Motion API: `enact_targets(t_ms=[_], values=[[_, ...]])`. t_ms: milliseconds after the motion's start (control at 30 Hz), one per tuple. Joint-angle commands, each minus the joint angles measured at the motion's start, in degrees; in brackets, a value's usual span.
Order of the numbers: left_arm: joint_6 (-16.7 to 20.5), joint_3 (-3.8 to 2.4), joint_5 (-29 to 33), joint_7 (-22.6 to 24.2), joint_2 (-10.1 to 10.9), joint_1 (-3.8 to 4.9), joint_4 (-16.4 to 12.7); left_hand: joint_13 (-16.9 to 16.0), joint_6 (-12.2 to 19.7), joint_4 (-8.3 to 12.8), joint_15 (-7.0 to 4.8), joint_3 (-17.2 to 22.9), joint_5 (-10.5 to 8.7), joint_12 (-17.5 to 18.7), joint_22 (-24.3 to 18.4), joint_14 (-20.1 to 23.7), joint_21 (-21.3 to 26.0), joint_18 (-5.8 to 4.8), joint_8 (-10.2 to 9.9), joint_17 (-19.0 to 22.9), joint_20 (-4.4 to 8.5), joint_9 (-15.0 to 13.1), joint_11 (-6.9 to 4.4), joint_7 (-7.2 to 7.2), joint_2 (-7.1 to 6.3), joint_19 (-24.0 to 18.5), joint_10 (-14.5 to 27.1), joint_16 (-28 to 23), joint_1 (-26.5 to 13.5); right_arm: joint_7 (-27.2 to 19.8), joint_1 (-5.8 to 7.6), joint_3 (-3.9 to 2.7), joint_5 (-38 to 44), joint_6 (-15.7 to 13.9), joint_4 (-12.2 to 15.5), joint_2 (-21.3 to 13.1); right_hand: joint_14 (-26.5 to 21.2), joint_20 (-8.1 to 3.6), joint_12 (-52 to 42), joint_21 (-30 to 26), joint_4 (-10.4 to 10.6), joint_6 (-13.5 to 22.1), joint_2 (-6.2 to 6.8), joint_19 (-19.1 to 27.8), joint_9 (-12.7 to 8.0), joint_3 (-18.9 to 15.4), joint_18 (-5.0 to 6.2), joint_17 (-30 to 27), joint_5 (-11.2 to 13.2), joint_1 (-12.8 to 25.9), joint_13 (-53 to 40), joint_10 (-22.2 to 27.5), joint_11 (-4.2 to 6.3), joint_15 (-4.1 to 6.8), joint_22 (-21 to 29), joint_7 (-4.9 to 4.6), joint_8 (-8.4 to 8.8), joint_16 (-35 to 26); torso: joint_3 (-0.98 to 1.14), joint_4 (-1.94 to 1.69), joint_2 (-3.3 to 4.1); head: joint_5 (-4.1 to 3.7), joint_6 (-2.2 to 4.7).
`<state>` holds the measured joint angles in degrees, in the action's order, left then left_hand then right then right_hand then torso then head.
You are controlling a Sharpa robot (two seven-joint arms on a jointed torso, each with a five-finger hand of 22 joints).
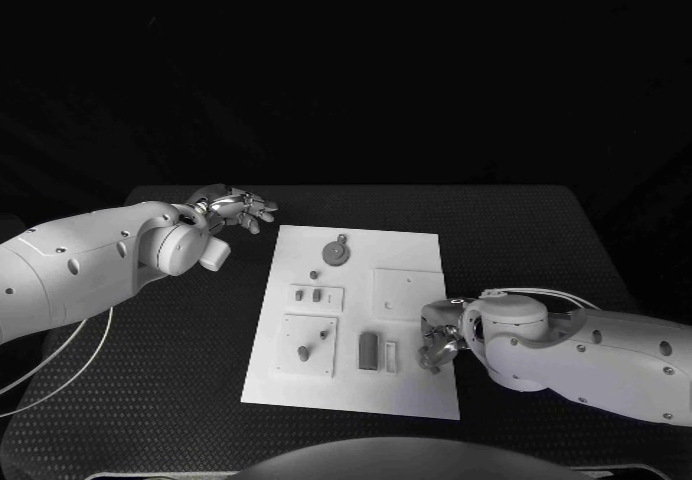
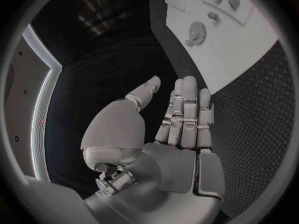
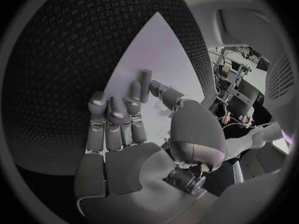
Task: Assemble the parts on the task board
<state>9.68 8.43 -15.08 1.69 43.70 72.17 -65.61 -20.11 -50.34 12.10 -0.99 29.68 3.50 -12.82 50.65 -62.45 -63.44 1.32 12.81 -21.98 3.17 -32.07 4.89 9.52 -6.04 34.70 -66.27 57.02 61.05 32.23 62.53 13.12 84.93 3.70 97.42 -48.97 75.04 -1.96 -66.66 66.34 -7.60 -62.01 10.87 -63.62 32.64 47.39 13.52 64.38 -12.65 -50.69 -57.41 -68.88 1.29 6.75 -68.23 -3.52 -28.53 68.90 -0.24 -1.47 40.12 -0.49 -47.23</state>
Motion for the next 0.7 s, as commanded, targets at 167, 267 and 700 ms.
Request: enact_targets(t_ms=[167, 267, 700], values=[[-0.8, -0.02, -0.5, 0.1, 0.1, 0.04, -0.1, -0.1, -0.3, -0.4, -0.37, 0.0, -0.34, -0.4, -0.1, -0.1, -0.3, 0.09, 0.4, -0.1, 3.74, 0.1, -0.07, 0.25, 0.07, -0.5, 0.5, -0.3, -0.4, 0.3, -0.52, 0.85, -11.1, -1.5, -0.2, -0.5, 0.4, 0.44, 0.1, 0.6, -5.3, 1.2, -4.24, -0.4, -2.5, 5.2, 1.48, 0.0, -1.7, -1.1, 0.0, -0.2, -0.25, -0.11, 0.1, -1.76, 12.94, -0.2, 0.02, 0.03, 0.00, 0.07, -0.02], [-0.8, -0.02, -0.5, 0.1, 0.0, 0.04, -0.1, -0.1, -0.3, -0.4, -0.38, 0.0, -0.34, -0.4, -0.1, -0.1, -0.3, 0.09, 0.4, -0.1, 3.74, 0.1, -0.08, 0.25, 0.07, -0.5, 0.5, -0.3, -0.4, 0.5, 0.02, 0.80, -14.2, -3.6, -0.2, -0.5, 0.5, 0.42, 0.0, 0.7, -5.6, 1.0, -4.27, -0.5, -2.6, 5.3, 1.48, -0.1, -2.2, -0.7, 0.0, -0.3, -0.19, -0.07, 0.1, -1.69, 12.87, -0.3, 0.01, 0.03, 0.02, 0.13, 0.03], [-0.8, -0.02, -0.7, 0.0, -0.1, 0.05, -0.1, -0.1, -0.3, -0.4, -0.38, 0.1, -0.32, -0.5, -0.1, -0.1, -0.3, 0.10, 0.4, -0.1, 3.76, 0.1, -0.08, 0.24, 0.08, -0.5, 0.5, -0.3, -0.3, 1.1, 1.64, 0.80, -34.7, -10.9, -0.4, 0.1, 0.7, 0.36, 0.2, 0.7, -6.3, 0.2, -3.56, -0.9, -2.8, 3.9, 1.48, -0.2, -3.5, 1.1, 0.1, -0.5, 0.04, 0.13, 0.5, -1.45, 12.52, -0.4, -0.05, -0.02, 0.00, 0.12, 0.02]])
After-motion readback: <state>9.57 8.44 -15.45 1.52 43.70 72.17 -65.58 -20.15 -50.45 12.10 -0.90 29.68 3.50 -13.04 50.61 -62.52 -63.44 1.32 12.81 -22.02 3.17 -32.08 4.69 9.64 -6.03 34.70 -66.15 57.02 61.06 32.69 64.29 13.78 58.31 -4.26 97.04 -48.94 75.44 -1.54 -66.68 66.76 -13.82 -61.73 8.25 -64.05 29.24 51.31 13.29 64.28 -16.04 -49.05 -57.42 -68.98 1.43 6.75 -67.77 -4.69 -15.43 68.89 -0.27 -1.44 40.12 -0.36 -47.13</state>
